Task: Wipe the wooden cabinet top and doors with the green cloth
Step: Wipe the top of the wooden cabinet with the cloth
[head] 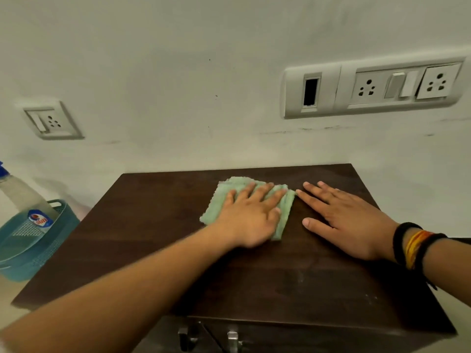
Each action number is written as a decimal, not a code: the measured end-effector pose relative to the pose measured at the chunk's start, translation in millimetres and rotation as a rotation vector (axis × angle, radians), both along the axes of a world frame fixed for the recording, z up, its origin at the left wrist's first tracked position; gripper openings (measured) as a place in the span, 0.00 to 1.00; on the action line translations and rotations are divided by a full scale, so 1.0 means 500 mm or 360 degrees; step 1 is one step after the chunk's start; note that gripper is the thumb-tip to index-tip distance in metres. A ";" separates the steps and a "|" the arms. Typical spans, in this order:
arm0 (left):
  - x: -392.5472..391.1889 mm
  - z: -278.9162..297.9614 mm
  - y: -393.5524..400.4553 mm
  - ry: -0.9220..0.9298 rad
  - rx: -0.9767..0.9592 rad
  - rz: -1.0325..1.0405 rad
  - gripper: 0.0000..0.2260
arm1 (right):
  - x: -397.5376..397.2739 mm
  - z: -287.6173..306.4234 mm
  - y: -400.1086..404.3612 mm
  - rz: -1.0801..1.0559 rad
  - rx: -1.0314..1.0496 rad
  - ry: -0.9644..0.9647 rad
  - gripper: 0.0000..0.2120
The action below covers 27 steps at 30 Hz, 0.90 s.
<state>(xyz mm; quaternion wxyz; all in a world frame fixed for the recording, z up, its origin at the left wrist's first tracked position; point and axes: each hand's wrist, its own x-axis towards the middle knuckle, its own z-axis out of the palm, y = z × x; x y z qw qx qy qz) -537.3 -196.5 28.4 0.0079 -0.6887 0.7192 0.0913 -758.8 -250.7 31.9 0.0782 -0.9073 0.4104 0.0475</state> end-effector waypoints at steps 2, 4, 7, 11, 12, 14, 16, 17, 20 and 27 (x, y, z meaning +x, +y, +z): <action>0.057 0.017 -0.066 -0.0012 -0.0039 0.0283 0.25 | -0.007 0.005 -0.003 0.0001 0.0008 -0.0004 0.35; 0.114 0.008 -0.059 -0.0054 -0.0038 0.0589 0.26 | -0.010 0.003 -0.003 0.0021 0.0013 -0.0018 0.35; 0.023 -0.003 0.000 -0.0065 -0.0018 0.0340 0.26 | -0.020 0.003 -0.007 0.0001 0.0017 -0.0056 0.36; -0.042 0.001 -0.093 -0.0007 -0.0064 -0.0016 0.25 | -0.023 -0.001 -0.003 -0.0049 -0.0027 -0.0111 0.38; -0.021 0.009 -0.116 -0.0012 -0.0043 0.0103 0.25 | -0.032 -0.003 -0.002 -0.0066 -0.0033 -0.0133 0.38; 0.012 0.000 -0.101 -0.0048 -0.0024 0.0367 0.25 | -0.051 -0.007 0.003 -0.0069 -0.0038 -0.0140 0.37; -0.031 -0.001 -0.044 -0.0082 0.0024 0.0311 0.26 | -0.071 -0.013 0.010 -0.0104 -0.0042 -0.0150 0.35; -0.073 0.000 -0.028 -0.0073 0.0029 0.0145 0.26 | -0.078 -0.015 0.016 -0.0138 -0.0054 -0.0164 0.35; -0.143 0.000 -0.099 -0.0003 -0.0018 -0.0252 0.25 | -0.087 -0.014 0.034 -0.0232 -0.0076 -0.0173 0.36; -0.168 -0.010 -0.050 -0.0060 -0.0046 -0.0043 0.25 | -0.137 -0.021 0.039 -0.0289 0.0056 -0.0244 0.37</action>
